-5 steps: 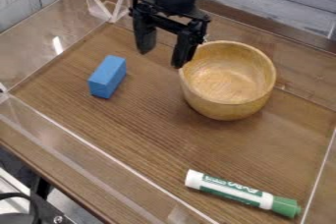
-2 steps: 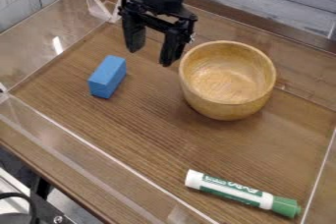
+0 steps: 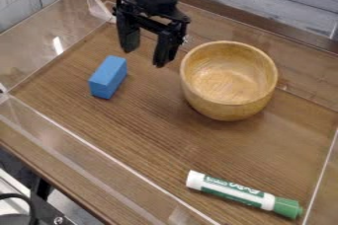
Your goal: Put the blue block in the brown bowl
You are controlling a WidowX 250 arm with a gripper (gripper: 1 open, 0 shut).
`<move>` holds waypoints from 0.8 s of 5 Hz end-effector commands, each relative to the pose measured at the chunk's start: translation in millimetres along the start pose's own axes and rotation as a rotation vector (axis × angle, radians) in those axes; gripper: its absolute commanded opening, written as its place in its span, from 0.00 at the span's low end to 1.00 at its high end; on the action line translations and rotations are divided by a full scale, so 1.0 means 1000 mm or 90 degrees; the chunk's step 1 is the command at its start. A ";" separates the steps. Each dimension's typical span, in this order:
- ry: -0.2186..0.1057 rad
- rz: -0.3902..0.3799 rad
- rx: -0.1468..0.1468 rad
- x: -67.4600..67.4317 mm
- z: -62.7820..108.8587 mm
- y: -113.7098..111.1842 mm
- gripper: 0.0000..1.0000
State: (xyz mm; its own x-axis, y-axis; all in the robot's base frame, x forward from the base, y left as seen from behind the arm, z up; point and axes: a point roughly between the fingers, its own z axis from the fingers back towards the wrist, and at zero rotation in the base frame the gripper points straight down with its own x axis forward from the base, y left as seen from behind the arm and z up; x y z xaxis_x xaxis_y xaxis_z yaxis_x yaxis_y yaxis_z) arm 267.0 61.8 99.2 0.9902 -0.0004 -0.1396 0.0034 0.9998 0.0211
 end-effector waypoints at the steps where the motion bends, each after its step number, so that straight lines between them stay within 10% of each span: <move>1: -0.018 0.001 0.009 0.001 0.006 0.008 1.00; 4: -0.020 0.013 0.012 0.000 0.000 0.024 1.00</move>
State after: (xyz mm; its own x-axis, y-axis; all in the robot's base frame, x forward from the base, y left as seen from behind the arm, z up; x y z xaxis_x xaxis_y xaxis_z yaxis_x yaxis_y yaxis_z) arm 263.3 83.0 91.5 0.9899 0.0260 -0.1393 -0.0219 0.9993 0.0314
